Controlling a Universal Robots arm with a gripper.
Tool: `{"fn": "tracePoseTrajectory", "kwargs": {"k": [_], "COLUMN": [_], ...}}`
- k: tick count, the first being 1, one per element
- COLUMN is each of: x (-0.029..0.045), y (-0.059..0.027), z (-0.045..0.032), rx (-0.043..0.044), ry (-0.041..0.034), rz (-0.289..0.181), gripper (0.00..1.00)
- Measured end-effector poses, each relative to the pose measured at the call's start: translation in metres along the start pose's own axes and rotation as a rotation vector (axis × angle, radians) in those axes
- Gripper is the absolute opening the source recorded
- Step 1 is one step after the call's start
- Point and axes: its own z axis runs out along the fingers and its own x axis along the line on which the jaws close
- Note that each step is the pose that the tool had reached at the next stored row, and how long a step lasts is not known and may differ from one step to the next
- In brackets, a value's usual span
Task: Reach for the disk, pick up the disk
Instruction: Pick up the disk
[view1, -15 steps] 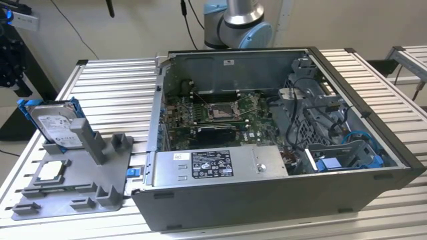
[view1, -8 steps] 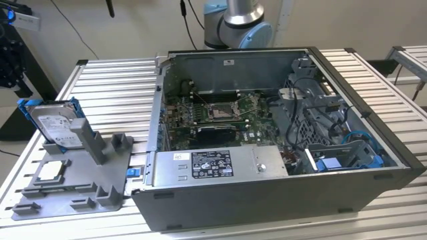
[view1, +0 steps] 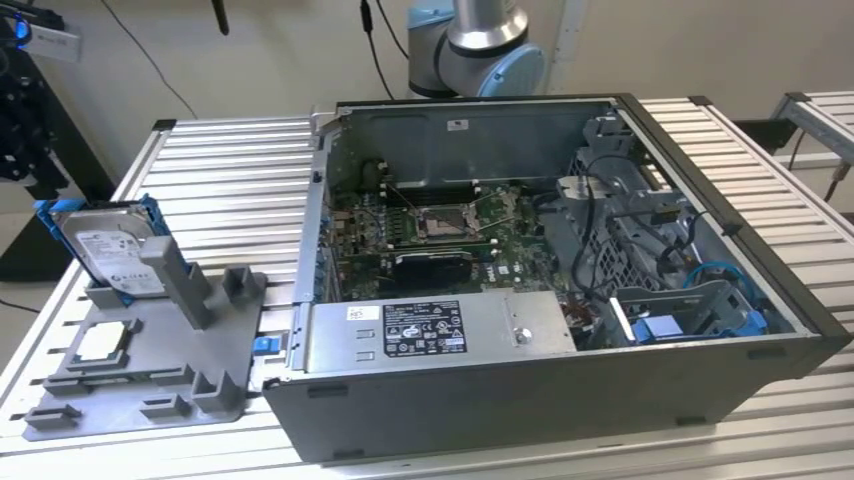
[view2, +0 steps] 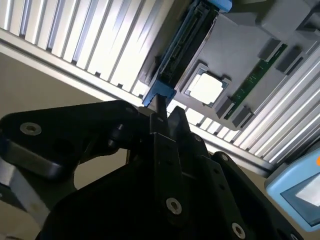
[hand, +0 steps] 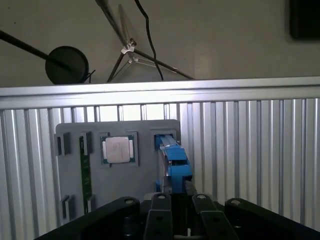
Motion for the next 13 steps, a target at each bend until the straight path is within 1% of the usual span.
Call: {"fn": "tracePoseTrajectory", "kwargs": {"k": [13], "x": [0.0], "y": [0.0], "z": [0.0003], "rx": [-0.0001], "ry": [0.0], "rz": [-0.001], "gripper": [1.0]}}
